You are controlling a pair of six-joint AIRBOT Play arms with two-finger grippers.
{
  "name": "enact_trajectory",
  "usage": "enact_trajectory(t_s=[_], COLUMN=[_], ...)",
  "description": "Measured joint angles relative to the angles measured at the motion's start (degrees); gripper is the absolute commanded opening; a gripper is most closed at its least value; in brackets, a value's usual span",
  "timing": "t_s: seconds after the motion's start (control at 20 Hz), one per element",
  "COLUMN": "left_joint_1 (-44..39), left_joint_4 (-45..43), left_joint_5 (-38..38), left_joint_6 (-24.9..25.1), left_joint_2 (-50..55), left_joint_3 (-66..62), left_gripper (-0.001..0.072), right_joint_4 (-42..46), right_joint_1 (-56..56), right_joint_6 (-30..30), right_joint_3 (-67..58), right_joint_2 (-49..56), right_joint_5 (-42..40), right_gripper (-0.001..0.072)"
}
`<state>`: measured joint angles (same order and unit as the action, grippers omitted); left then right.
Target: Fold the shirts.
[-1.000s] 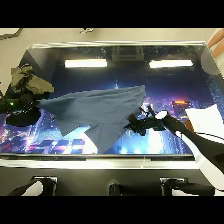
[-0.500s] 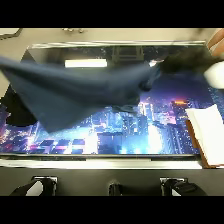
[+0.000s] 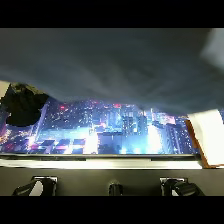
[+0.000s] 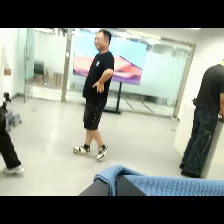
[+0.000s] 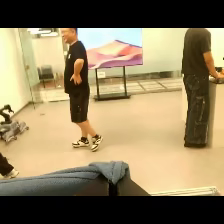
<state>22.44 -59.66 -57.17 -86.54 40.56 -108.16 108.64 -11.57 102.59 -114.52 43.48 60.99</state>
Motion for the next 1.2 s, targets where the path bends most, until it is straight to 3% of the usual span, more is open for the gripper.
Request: enact_trajectory(t_s=[0.3,0.65,0.85,1.0,1.2], left_joint_1=[0.0,-2.4,-6.4,-9.0,-12.7], left_joint_4=[-1.3,-2.6,-2.5,-2.0,-1.3], left_joint_5=[-6.2,-15.8,-14.0,-7.2,3.5], left_joint_6=[0.6,5.5,8.4,9.5,9.9], left_joint_2=[8.2,34.4,48.4,54.4,58.7], left_joint_3=[-0.1,9.9,14.2,15.2,15.5], left_gripper=[0.0023,0.0023,0.0023,0.0023,0.0024], right_joint_4=[1.3,-4.9,-12.6,-21.4,-29.0], right_joint_1=[0.0,0.0,1.5,6.0,11.5], right_joint_6=[7.3,10.6,12.1,12.7,9.0], right_joint_3=[-0.7,4.9,7.6,8.1,8.4], right_joint_2=[6.9,34.1,49.2,55.8,60.5], right_joint_5=[9.6,15.9,9.7,0.4,-7.3], right_gripper=[0.0039,0.0039,0.0038,0.0038,0.0040])
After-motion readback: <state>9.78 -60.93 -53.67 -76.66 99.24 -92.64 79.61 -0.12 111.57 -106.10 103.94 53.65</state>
